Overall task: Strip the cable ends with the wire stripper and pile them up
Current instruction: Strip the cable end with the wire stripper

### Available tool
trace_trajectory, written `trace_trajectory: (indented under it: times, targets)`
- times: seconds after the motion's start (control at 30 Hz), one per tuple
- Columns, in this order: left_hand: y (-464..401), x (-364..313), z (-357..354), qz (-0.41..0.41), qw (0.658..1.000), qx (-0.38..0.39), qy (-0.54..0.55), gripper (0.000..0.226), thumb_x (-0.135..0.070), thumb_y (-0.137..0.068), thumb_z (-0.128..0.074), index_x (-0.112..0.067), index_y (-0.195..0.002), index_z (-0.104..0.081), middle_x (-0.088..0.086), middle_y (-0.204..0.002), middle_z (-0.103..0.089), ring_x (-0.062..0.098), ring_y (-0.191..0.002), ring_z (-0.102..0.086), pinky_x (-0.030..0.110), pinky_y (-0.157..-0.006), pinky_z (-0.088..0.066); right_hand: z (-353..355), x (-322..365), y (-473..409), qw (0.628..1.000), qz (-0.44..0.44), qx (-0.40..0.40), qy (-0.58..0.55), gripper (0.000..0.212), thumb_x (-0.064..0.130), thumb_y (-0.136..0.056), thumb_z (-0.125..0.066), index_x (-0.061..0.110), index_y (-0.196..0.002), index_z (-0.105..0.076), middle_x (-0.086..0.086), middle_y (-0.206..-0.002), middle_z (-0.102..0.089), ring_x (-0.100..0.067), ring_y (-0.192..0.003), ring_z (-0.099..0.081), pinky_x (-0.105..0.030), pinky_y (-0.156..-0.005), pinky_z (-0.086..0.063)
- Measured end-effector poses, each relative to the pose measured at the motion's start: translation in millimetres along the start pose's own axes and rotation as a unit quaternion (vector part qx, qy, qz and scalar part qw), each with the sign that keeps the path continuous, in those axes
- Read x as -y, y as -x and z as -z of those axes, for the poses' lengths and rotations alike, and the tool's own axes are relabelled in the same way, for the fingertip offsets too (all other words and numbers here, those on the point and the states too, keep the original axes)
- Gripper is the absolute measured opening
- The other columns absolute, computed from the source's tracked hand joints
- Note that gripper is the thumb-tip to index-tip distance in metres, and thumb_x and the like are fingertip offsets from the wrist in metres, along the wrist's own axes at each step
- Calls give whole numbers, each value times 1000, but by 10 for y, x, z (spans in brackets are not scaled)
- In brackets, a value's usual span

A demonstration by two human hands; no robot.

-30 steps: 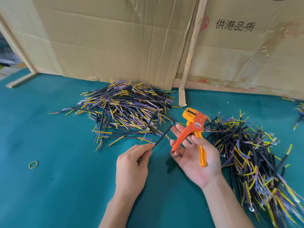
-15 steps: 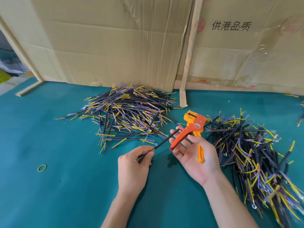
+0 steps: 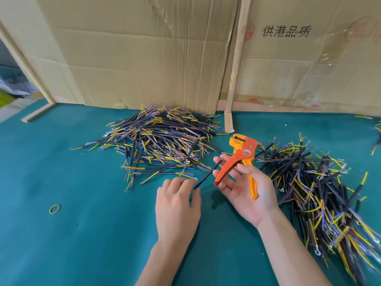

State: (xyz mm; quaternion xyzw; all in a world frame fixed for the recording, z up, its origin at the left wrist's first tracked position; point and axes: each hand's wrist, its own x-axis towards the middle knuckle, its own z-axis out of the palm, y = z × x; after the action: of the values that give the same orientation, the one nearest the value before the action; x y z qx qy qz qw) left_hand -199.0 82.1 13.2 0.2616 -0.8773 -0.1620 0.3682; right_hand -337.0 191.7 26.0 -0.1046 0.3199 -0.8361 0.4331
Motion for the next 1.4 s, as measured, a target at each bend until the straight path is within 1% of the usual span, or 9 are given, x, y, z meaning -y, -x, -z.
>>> trace_trajectory:
  times: [0.17,0.33,0.4,0.53,0.7,0.83,1.07,1.27,1.4]
  targets:
    - [-142,-297,-170,36,989,32,137,55,3,-86,-66,-21,-134,-63,-5,-122,-67,17,-112,-56,31,-98,-45,-1,-32,-1,999,-31,32,21,63,23,-77,-65,1,-137,-61,-18,-137,-64,-36,-90,-69,-47,-99,-37]
    - [-222,-242,-320,117,971,1,210,17,-13,-95,-68,-18,-109,-76,-5,-89,-74,15,-81,-63,30,-78,-50,65,108,66,995,-31,61,65,73,27,-70,-78,5,-138,-61,-17,-144,-59,-34,-86,-67,-45,-90,-46]
    - [-236,-203,-342,119,968,-23,218,13,-16,-95,-70,-18,-105,-78,-7,-79,-70,12,-74,-58,18,-70,-44,84,114,75,996,-29,62,65,81,29,-68,-81,6,-142,-57,-16,-145,-58,-34,-86,-67,-43,-87,-44]
    - [-256,-164,-389,111,970,-30,216,10,-18,-92,-72,-25,-96,-78,-7,-66,-63,17,-69,-54,20,-66,-42,89,97,79,996,-28,62,65,73,26,-76,-71,8,-145,-55,-14,-150,-54,-32,-86,-67,-42,-82,-39]
    - [-271,-160,-393,107,967,-41,227,14,-26,-89,-67,-35,-100,-62,-5,-63,-59,19,-65,-53,28,-64,-43,89,89,95,995,-19,60,82,85,32,-66,-84,8,-143,-57,-15,-147,-56,-33,-86,-67,-40,-78,-40]
    - [-275,-155,-399,95,971,-38,218,13,-23,-89,-66,-29,-93,-77,-7,-64,-57,15,-64,-51,26,-60,-42,70,82,101,995,-25,36,94,73,25,-68,-76,9,-138,-63,-16,-143,-60,-34,-85,-68,-44,-83,-38]
    - [-282,-155,-298,91,964,13,250,35,-10,-87,-53,-18,-111,-79,-12,-84,-67,8,-75,-61,15,-66,-45,44,116,94,998,-26,35,55,91,31,-59,-91,3,-139,-59,-18,-126,-66,-34,-86,-69,-35,-72,-58]
    - [-297,-108,-231,104,943,56,310,31,-1,-92,-66,-22,-112,-78,-17,-92,-74,6,-84,-71,27,-77,-57,104,159,98,997,-8,72,2,77,29,-71,-83,1,-139,-59,-19,-137,-61,-31,-86,-68,-30,-60,-51]
    - [-281,3,-181,132,943,60,299,26,-9,-86,-77,-34,-93,-79,-24,-83,-74,-3,-75,-70,13,-75,-53,143,193,103,997,16,75,-29,71,30,-74,-81,3,-137,-62,-15,-143,-58,-28,-89,-68,-31,-65,-50]
